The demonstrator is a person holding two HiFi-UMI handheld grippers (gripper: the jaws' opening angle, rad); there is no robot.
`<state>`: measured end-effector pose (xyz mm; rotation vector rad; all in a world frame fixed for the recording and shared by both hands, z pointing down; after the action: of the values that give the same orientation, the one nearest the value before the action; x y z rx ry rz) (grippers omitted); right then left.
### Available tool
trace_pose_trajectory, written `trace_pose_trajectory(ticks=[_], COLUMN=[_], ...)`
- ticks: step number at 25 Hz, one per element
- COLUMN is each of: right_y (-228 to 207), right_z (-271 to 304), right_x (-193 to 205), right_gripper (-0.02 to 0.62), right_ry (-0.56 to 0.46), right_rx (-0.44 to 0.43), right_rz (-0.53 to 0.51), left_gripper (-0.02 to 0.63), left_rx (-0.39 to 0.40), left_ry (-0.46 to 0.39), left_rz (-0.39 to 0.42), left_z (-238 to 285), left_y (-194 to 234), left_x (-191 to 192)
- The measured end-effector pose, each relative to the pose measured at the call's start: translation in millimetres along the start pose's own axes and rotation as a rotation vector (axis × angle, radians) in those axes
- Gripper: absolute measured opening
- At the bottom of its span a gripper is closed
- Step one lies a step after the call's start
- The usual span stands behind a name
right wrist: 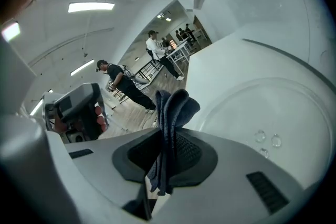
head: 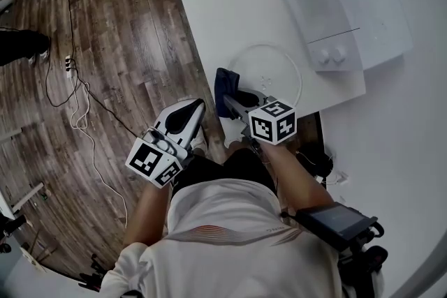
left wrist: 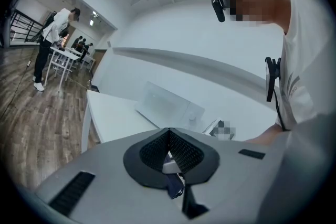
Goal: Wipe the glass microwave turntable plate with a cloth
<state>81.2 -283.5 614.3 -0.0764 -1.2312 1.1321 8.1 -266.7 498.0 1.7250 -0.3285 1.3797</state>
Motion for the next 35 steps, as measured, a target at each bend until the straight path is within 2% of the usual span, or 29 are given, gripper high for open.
trace_pose_trajectory(ticks=[4, 9, 18, 25, 35], right_y=[-10.0, -37.6, -61.1, -96.1, -149.6], right_z=[-1.3, -11.4, -40.4, -78.5, -141.8], right_x=[11.6, 25.9, 21.8, 21.2, 12.0], right_gripper=[0.060, 0.060, 0.060, 0.060, 0.060], right_ry=[0.035, 0.059, 0.008, 0.028, -0.032], right_rx=[0.061, 0.109, 0.180, 0.250, 0.383], right_rz=[0.038, 0.069, 0.194, 0.229, 0.276], left_gripper=[0.011, 0.011, 0.011, 0.011, 0.011], left_rx=[0.001, -0.005, 0.015, 0.026, 0.043], left_ry=[0.001, 0.006, 0.012, 0.014, 0.025], left_rz=[-0.005, -0.006, -0.012, -0.021, -0.019], left_z=[-11.8, -9.1, -7.8, -1.8, 12.4], left_y=[1.9, 4.3, -1.7, -6.8, -15.7], left_x=[-8.3, 1.0, 2.0, 5.9, 15.4])
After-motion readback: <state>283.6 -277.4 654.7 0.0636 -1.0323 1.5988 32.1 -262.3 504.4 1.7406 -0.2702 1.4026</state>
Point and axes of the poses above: the fingertips, and each gripper's own axes: z forward along the fingers, y to its left, x out of its underside, the point moved 1 cm from there along -z, backward along the fingers, and after that the axes turned 13 degrees about -y, right-handed, at the moved point
